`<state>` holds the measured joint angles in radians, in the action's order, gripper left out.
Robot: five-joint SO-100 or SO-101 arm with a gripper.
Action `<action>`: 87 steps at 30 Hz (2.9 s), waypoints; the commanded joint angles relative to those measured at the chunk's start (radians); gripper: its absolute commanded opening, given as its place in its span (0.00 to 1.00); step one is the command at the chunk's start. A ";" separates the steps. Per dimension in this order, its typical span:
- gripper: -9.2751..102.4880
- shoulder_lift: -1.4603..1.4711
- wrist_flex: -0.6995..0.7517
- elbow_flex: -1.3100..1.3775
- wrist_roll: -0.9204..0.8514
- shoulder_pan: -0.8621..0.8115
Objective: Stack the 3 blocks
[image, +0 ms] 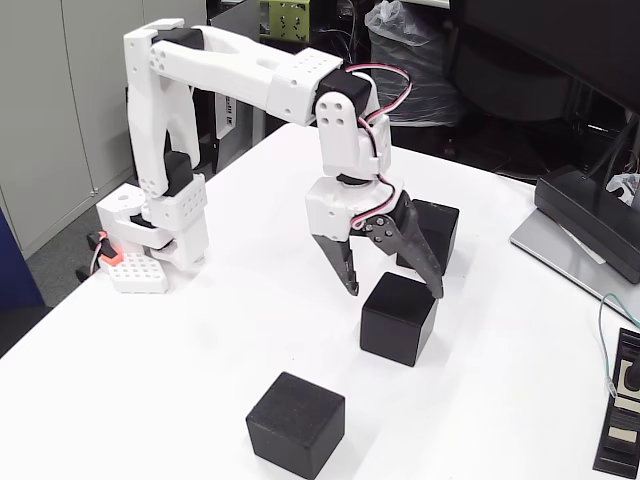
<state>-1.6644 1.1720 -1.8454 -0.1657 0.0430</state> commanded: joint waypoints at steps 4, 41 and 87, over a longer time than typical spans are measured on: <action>0.42 -0.003 -0.015 0.006 -0.014 0.005; 0.18 0.167 -0.143 0.018 -0.003 -0.006; 0.18 -0.212 0.150 0.281 0.342 0.453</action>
<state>-1.8991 1.3208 -1.6183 0.1580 0.4878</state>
